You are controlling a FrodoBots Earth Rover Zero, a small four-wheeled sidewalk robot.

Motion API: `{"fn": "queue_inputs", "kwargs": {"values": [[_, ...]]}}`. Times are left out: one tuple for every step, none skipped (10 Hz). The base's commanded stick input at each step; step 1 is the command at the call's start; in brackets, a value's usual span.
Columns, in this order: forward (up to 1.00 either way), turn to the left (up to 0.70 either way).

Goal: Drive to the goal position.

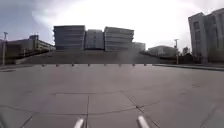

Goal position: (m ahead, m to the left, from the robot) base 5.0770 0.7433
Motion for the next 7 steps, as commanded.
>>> {"fn": "queue_inputs", "kwargs": {"values": [[1.0, 0.0], [1.0, 0.0], [1.0, 0.0], [1.0, 0.0], [1.0, 0.0], [1.0, 0.0], [1.0, 0.0]]}}
